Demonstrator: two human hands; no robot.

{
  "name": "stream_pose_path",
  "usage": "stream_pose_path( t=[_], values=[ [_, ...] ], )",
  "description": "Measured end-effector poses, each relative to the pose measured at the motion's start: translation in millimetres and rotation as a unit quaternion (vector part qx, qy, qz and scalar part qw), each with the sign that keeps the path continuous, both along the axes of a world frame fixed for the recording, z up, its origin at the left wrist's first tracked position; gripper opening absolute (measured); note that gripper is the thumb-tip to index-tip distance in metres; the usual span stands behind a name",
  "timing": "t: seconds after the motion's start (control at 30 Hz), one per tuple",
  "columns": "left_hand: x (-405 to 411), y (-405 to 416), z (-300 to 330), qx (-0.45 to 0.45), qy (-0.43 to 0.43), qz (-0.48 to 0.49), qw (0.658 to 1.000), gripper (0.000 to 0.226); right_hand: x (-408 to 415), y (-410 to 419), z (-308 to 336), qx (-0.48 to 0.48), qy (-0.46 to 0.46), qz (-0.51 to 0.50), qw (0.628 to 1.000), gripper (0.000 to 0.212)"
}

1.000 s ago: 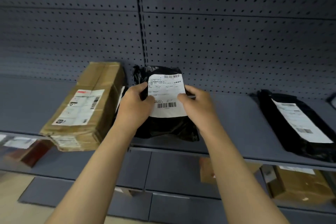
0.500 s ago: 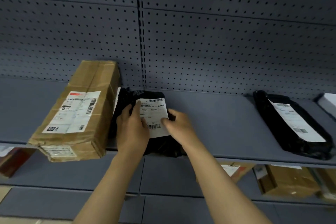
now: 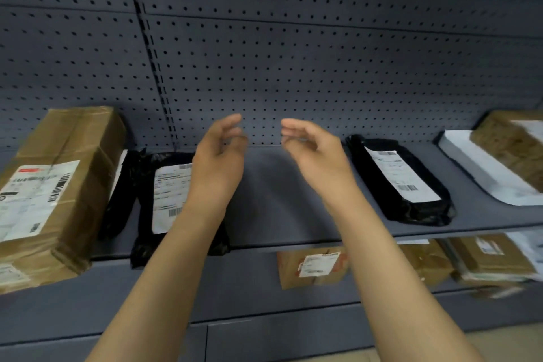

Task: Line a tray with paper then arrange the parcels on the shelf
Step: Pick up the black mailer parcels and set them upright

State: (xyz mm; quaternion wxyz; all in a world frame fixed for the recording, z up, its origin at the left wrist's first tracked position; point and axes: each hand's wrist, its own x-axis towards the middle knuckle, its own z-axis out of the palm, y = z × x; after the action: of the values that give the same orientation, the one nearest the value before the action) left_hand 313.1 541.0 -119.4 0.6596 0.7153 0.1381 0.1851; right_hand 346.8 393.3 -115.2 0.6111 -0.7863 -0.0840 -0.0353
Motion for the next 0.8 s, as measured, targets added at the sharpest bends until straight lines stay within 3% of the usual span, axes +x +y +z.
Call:
stream_pose_path(
  t=[0.3, 0.53, 0.7, 0.8],
  values=[
    [32.0, -147.9, 0.9, 0.0, 0.032, -0.099, 0.995, 0.036, 28.6, -154.3, 6.5, -0.001, -0.029, -0.093, 0.995, 0.028],
    [79.9, -257.8, -17.3, 0.028, 0.05, -0.107, 0.993, 0.051, 69.0, -275.8, -13.1, -0.047, -0.005, -0.103, 0.994, 0.026],
    [94.0, -282.3, -50.3, 0.093, 0.106, -0.085, 0.986, 0.069, 89.0, -306.8, -46.2, -0.078, 0.051, -0.098, 0.991, 0.036],
    [93.9, -285.4, -71.3, 0.082, 0.13, -0.078, 0.985, 0.062, 91.3, -308.1, -69.3, -0.097, 0.096, -0.054, 0.989, 0.046]
  ],
)
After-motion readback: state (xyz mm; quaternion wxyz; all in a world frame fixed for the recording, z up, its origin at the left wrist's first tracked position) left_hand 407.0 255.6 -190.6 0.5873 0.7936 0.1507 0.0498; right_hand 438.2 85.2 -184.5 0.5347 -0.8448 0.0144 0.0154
